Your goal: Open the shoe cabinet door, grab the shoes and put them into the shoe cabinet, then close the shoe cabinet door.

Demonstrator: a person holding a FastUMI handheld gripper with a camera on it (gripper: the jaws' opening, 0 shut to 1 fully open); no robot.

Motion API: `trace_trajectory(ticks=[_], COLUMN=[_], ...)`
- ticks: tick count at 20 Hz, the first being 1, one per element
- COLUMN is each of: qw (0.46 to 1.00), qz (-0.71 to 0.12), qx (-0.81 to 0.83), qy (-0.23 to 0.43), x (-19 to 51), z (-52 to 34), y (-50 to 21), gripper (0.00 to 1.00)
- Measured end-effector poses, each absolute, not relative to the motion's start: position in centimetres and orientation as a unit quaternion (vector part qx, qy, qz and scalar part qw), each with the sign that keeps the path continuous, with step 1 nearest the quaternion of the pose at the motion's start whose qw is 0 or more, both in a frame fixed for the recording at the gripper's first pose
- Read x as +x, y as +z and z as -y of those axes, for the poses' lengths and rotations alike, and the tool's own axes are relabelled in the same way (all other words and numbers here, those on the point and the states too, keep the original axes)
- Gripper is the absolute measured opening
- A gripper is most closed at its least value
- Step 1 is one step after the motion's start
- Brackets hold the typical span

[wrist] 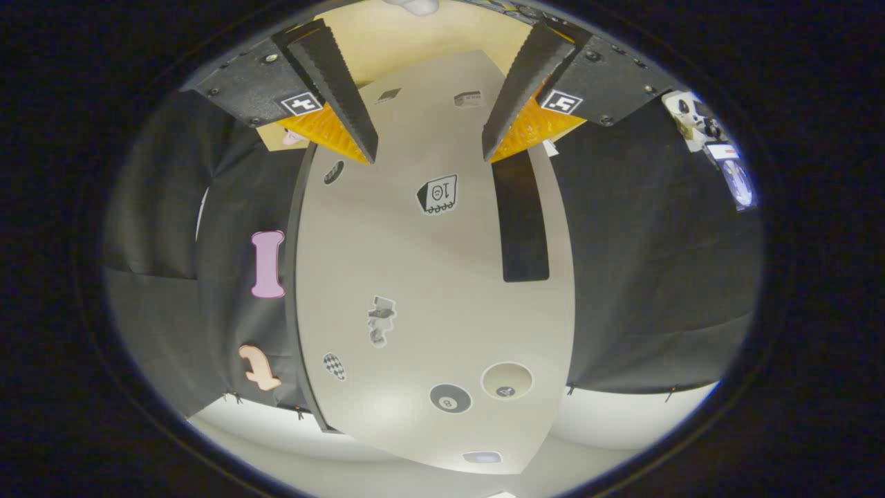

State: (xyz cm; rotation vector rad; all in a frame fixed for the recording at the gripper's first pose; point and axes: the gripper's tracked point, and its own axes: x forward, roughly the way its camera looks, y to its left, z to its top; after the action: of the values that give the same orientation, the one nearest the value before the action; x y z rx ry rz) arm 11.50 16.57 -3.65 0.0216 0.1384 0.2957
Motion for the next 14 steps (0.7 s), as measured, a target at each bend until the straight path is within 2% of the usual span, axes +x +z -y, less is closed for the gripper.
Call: trace_trajectory(ticks=[5,14], qw=[0.988,0.995], qz=[-0.067,-0.045], qx=[0.010,0.020], qy=[0.140,0.086], x=[11.9,7.9], z=[-18.1,-14.5], y=[-3.6,-1.8], gripper=[0.99,0.99])
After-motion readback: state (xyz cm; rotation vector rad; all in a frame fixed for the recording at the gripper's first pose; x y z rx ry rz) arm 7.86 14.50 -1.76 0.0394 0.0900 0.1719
